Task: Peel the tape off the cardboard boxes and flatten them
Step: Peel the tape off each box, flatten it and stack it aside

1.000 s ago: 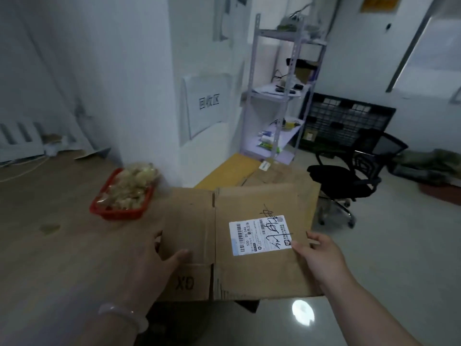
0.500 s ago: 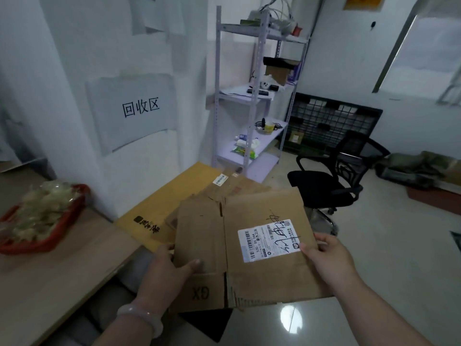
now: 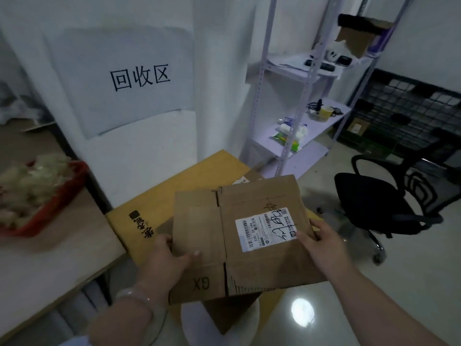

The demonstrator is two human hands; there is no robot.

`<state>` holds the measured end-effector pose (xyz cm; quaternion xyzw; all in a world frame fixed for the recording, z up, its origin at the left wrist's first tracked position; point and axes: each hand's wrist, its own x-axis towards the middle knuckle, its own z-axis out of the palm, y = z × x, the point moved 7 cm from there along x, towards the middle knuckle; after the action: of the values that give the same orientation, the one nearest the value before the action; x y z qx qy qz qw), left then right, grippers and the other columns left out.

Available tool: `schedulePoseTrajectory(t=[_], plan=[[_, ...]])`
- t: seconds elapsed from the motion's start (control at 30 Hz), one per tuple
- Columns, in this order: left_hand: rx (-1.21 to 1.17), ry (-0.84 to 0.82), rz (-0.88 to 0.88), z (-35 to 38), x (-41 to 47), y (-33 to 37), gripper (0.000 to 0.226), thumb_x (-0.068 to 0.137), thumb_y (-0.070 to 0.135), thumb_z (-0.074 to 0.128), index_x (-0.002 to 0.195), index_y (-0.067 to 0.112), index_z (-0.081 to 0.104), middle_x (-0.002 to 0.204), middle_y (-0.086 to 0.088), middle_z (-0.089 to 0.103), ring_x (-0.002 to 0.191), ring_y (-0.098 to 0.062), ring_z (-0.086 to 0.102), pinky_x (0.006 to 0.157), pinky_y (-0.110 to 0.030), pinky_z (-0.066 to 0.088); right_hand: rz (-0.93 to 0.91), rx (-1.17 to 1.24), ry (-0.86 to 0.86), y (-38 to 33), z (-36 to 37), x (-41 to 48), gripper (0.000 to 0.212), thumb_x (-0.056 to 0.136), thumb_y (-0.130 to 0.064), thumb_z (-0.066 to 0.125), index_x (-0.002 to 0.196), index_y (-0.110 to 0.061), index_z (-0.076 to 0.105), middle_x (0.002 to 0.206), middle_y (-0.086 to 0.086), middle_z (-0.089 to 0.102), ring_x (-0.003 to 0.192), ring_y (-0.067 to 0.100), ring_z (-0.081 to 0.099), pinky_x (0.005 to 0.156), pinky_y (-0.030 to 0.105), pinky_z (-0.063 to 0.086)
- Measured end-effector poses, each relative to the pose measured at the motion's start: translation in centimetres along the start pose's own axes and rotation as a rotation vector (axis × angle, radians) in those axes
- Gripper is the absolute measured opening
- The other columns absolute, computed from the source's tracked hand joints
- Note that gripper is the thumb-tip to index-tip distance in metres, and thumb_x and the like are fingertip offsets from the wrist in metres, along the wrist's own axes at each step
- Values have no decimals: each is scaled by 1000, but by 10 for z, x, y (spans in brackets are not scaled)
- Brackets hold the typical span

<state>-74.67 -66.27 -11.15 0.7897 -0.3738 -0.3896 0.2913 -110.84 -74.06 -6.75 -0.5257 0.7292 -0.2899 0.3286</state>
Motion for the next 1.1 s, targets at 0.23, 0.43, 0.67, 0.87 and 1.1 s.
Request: schedulePoseTrajectory(t=[0.23, 0.43, 0.67, 0.87, 1.1], plan=[[-5, 160, -162, 45, 6, -8, 70, 70, 54, 76, 119, 24, 36, 107, 3, 55, 92, -19, 58, 69, -33, 53, -154, -168, -210, -5, 31, 102, 56, 85, -37, 67, 136, -21, 48, 130, 4, 59, 118, 24, 55, 88, 27, 39], [-53, 289, -294, 90, -6, 2, 59, 73, 51, 74, 109, 31, 32, 96, 9, 55, 83, -15, 58, 63, -29, 49, -347, -365, -341, -12, 46, 165, 53, 89, -42, 60, 135, -17, 50, 130, 7, 58, 117, 27, 53, 96, 36, 42], [202, 239, -328, 110, -26, 0, 64, 78, 52, 67, 130, 29, 39, 120, 4, 53, 99, -17, 57, 83, -36, 55, -493, -649, -370, 8, 59, 191, 52, 85, -34, 63, 135, -22, 50, 123, 11, 52, 114, 29, 48, 96, 40, 43], [497, 415, -203, 80, -54, 15, 67, 90, 53, 49, 148, 29, 26, 153, 6, 29, 138, -18, 29, 111, -35, 30, -891, -587, -536, -57, 105, 131, 66, 91, -51, 48, 147, -23, 30, 155, 0, 25, 141, 21, 24, 110, 36, 31], [780, 720, -101, -12, -117, 24, 65, 82, 57, 36, 137, 25, 49, 141, -1, 50, 133, -22, 42, 107, -46, 37, -1416, -645, -762, -145, 163, -41, 77, 90, -65, 33, 152, -31, 2, 160, -5, -3, 146, 13, -8, 115, 33, -11]])
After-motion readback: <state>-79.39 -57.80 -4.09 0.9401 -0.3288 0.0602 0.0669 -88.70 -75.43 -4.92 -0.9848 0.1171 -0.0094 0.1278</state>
